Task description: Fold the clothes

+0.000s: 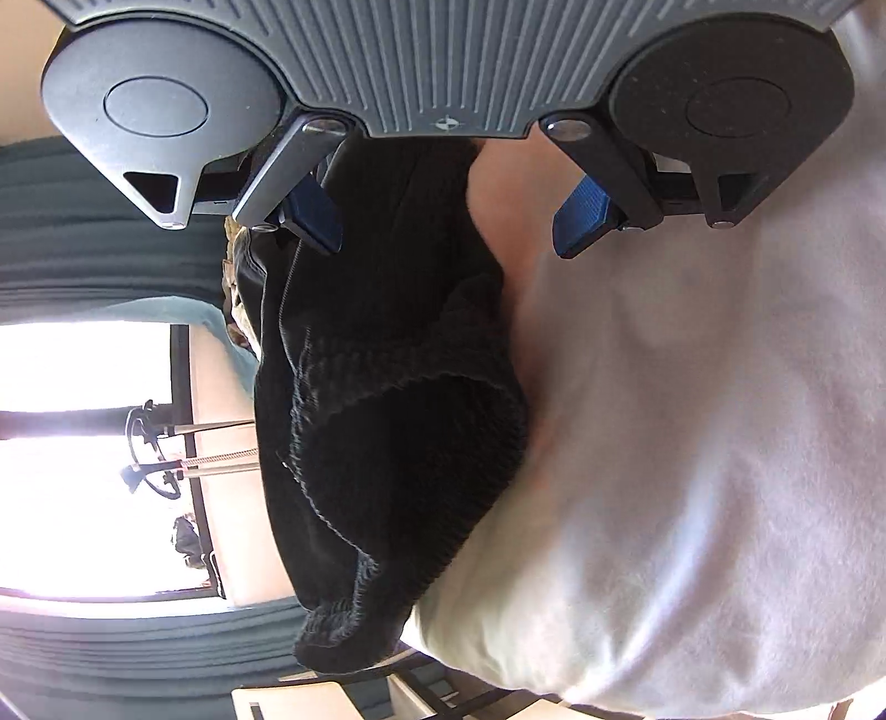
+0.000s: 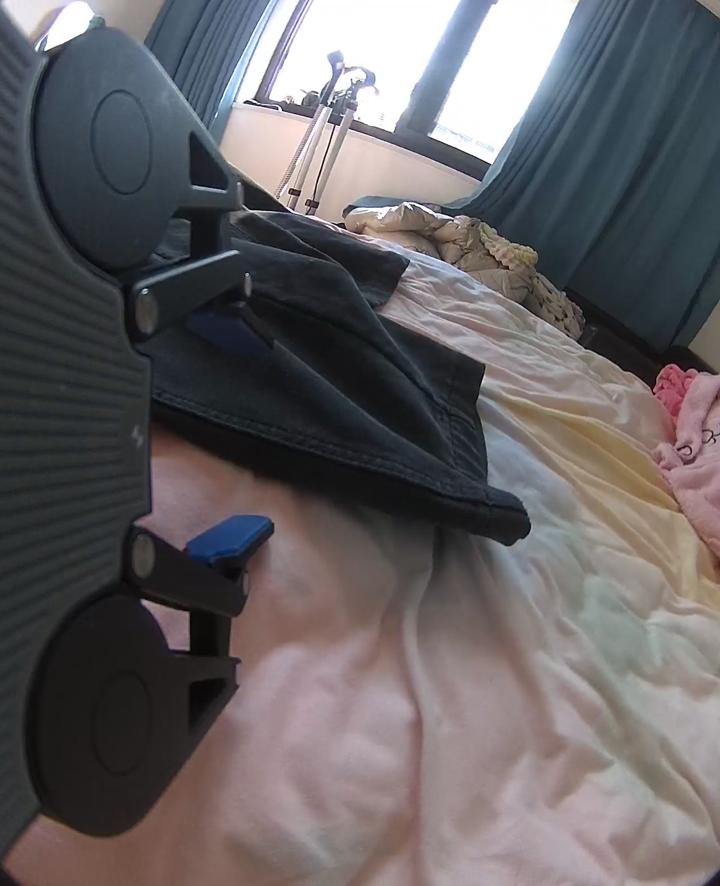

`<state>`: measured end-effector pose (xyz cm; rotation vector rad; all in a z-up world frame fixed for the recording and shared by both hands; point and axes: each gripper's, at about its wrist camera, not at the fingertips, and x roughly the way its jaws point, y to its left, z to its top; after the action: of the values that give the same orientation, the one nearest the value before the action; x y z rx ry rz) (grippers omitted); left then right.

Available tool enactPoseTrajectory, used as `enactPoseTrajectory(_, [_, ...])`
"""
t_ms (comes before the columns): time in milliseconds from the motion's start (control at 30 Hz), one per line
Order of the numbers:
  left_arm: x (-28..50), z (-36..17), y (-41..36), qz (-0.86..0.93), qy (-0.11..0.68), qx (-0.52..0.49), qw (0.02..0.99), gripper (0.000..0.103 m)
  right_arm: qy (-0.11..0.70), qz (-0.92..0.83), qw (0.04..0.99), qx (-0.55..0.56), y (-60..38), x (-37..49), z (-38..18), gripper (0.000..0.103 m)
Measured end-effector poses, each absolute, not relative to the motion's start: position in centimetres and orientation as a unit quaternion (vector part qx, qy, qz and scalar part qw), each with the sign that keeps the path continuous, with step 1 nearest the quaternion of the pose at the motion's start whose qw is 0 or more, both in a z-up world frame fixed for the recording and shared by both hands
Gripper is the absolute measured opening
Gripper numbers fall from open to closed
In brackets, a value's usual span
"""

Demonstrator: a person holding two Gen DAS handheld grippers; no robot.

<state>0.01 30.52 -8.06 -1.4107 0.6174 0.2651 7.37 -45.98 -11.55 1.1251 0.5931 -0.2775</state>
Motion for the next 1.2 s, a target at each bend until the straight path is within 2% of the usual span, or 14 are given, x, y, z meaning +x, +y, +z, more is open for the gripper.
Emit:
enactPoseTrajectory(200, [3.4, -7.6, 30.5, 0.109, 0.278, -0.599, 0.743, 0.083, 0.251, -0.143, 0.77, 0.569, -47.3, 9.2, -12.7, 0.065])
enactPoseTrajectory(267, [4.3, -8.3, 30.6, 0.128, 0.284, -0.6, 0.736, 0.077, 0.242, -0.147, 0.769, 0.573, -47.7, 10.1, -13.0, 0.065])
enactPoseTrajectory(367, [5.0, -8.8, 30.9, 0.147, 0.274, -0.6, 0.737, 0.073, 0.23, -0.148, 0.769, 0.578, -48.2, 11.1, -13.5, 0.065])
enactPoseTrajectory(500, [5.7, -8.4, 30.8, 0.153, 0.256, -0.576, 0.761, 0.067, 0.215, -0.14, 0.772, 0.582, -48.6, 12.1, -13.8, 0.058])
enactPoseTrajectory(600, [6.0, -8.1, 30.8, 0.156, 0.25, -0.567, 0.769, 0.059, 0.192, -0.151, 0.769, 0.59, -49.3, 12.7, -14.4, 0.046])
enactPoseTrajectory(667, [6.2, -7.6, 30.7, 0.162, 0.242, -0.56, 0.775, 0.046, 0.185, -0.164, 0.767, 0.592, -49.6, 13.1, -14.9, 0.034])
enactPoseTrajectory(700, [6.4, -7.0, 30.4, 0.167, 0.243, -0.548, 0.783, 0.043, 0.186, -0.171, 0.768, 0.589, -49.7, 13.2, -15.2, 0.019])
enactPoseTrajectory(733, [6.6, -6.3, 30.1, 0.172, 0.242, -0.535, 0.791, 0.035, 0.189, -0.177, 0.769, 0.585, -49.9, 13.3, -15.4, 0.009])
enactPoseTrajectory(767, [6.6, -5.3, 29.6, 0.173, 0.238, -0.518, 0.803, 0.029, 0.187, -0.179, 0.768, 0.586, -50.0, 13.3, -15.6, 0.007])
enactPoseTrajectory(867, [6.2, -1.4, 28.5, 0.15, 0.208, -0.477, 0.841, 0.023, 0.178, -0.175, 0.775, 0.581, -50.1, 13.1, -15.1, 0.005])
enactPoseTrajectory(1067, [3.2, 5.9, 29.6, 0.16, 0.15, -0.466, 0.857, 0.02, 0.133, -0.169, 0.823, 0.526, -50.0, 12.2, -10.9, 0.005])
enactPoseTrajectory(1200, [2.5, 7.4, 32.2, 0.196, 0.154, -0.471, 0.846, 0.019, 0.1, -0.186, 0.826, 0.522, -51.2, 10.5, -9.3, 0.005])
